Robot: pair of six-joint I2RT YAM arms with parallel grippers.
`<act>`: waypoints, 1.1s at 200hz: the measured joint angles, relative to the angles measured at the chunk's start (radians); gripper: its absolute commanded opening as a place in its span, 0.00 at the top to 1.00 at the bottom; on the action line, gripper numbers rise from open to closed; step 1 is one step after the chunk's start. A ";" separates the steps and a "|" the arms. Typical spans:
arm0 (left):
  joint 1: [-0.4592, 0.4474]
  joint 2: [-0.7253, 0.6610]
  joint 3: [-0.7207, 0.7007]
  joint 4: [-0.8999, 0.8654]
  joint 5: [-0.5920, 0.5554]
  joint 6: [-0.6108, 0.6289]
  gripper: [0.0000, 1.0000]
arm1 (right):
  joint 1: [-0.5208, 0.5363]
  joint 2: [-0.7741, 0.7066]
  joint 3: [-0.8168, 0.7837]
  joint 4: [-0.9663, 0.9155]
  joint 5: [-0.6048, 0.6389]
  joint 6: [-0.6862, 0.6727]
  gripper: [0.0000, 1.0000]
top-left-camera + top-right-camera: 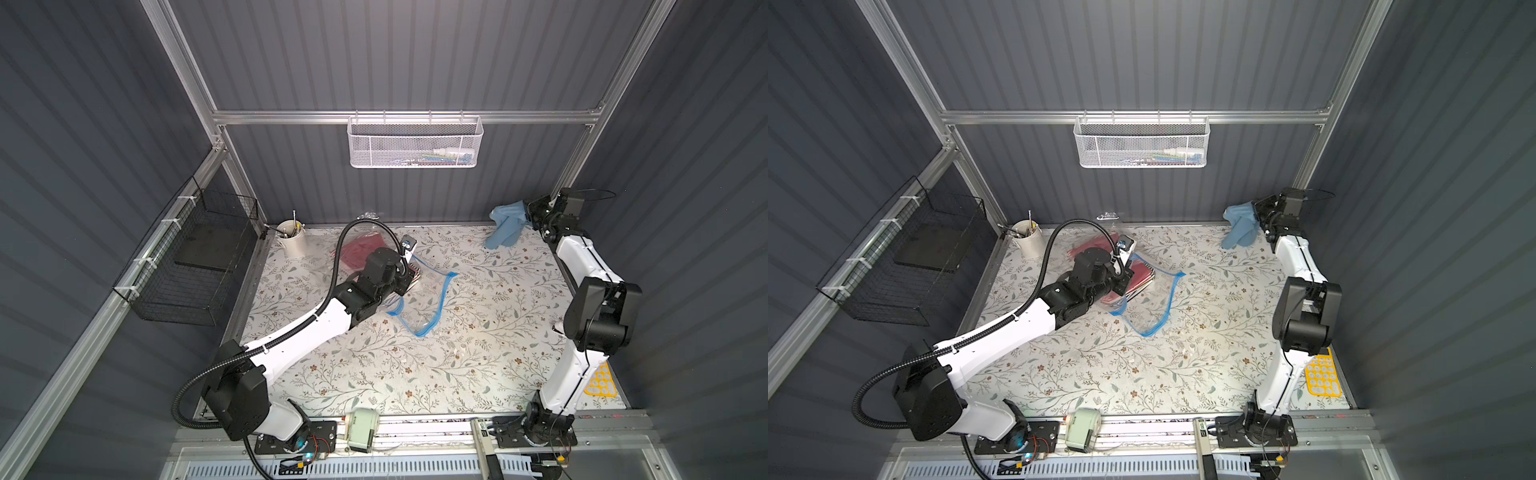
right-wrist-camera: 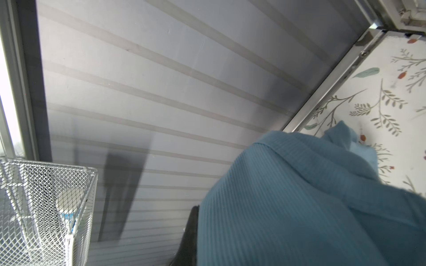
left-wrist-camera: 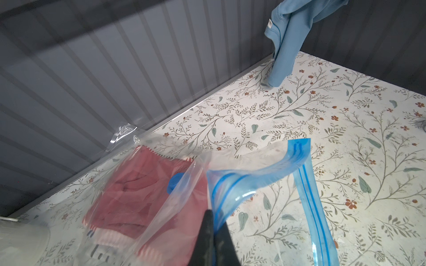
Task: Take the tank top out of the vacuum bag
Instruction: Place the tank top at the center of the board.
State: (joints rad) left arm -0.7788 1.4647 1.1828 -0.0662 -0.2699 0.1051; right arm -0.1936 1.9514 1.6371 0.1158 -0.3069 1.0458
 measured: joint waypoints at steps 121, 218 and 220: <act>0.000 0.000 0.000 -0.001 0.012 0.000 1.00 | -0.002 -0.144 -0.450 0.111 0.014 0.039 1.00; 0.000 0.000 0.000 0.000 0.028 -0.001 1.00 | -0.011 -0.193 -0.679 0.124 0.022 0.053 1.00; 0.000 0.000 0.000 -0.001 0.028 -0.001 1.00 | -0.011 -0.193 -0.682 0.124 0.021 0.053 1.00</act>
State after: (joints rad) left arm -0.7788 1.4643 1.1828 -0.0669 -0.2420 0.1040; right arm -0.2050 1.7584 0.9546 0.2398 -0.2855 1.0988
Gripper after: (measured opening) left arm 0.049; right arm 0.059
